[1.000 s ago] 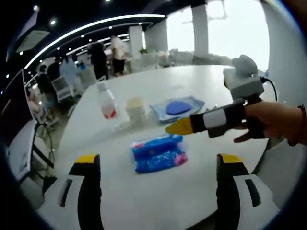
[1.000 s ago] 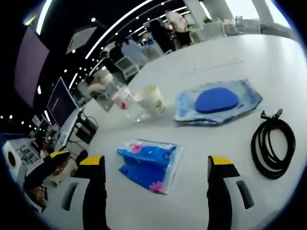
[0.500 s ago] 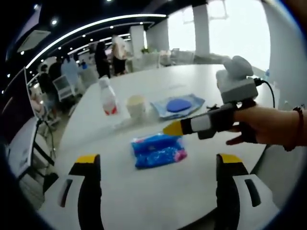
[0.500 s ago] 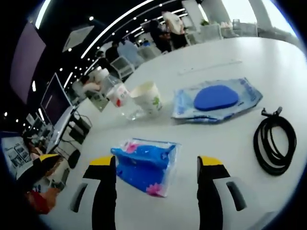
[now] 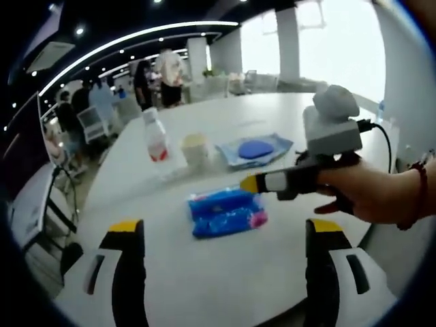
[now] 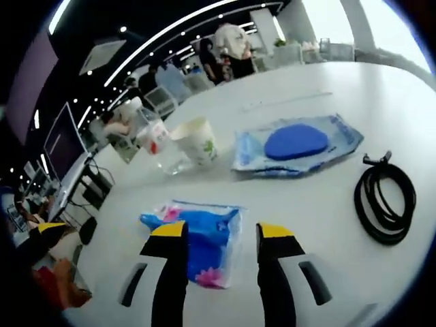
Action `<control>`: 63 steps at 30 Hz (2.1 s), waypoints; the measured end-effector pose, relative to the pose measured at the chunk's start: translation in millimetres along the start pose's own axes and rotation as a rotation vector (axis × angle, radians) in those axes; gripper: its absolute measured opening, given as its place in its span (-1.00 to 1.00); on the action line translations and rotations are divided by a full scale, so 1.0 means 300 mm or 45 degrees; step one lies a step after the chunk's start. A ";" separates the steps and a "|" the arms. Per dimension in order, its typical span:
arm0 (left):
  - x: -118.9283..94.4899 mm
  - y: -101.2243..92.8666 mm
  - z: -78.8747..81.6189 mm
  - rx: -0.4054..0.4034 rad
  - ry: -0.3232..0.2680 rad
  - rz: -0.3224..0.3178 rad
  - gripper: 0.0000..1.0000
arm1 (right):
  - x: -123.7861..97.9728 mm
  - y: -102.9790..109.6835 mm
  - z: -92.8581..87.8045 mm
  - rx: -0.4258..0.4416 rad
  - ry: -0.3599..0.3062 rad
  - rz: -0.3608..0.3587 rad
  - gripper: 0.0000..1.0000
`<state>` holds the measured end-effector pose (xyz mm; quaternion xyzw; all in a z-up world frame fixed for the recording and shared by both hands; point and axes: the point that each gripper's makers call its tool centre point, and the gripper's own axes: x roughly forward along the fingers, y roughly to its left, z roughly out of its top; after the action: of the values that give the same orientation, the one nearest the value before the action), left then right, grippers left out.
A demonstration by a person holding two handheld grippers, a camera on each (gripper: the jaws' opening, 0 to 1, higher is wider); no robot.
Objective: Arrange the tabletop items into an orderly group along one side of the table until the central work area is clear of visible clutter.
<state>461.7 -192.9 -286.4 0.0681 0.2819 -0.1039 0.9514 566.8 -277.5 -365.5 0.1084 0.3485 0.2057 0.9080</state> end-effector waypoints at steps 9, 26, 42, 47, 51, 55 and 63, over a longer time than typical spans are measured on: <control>0.004 0.010 0.000 -0.003 0.002 0.002 0.90 | 0.026 -0.010 -0.026 0.013 0.028 -0.034 -0.43; 0.011 0.010 -0.018 -0.003 0.039 -0.005 0.85 | 0.054 -0.057 -0.063 -0.048 0.101 -0.074 -0.73; 0.017 0.005 -0.015 0.000 0.034 -0.011 0.81 | 0.063 -0.057 -0.073 -0.071 0.150 -0.028 -0.96; 0.019 0.003 -0.020 0.016 0.044 -0.013 0.82 | 0.047 -0.055 -0.042 -0.041 0.134 0.008 -0.97; 0.020 0.001 -0.020 0.022 0.048 -0.015 0.81 | 0.034 -0.058 -0.021 -0.005 0.135 0.034 -0.98; 0.020 0.001 -0.022 0.025 0.053 -0.015 0.81 | 0.012 -0.049 0.012 0.006 0.115 0.066 -0.98; 0.020 0.004 -0.020 0.030 0.053 -0.009 0.81 | -0.023 -0.048 0.054 -0.001 0.091 0.099 -0.98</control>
<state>463.7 -191.7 -294.7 0.0804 0.3006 -0.1092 0.9440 577.4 -294.4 -354.3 0.1140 0.3761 0.2448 0.8863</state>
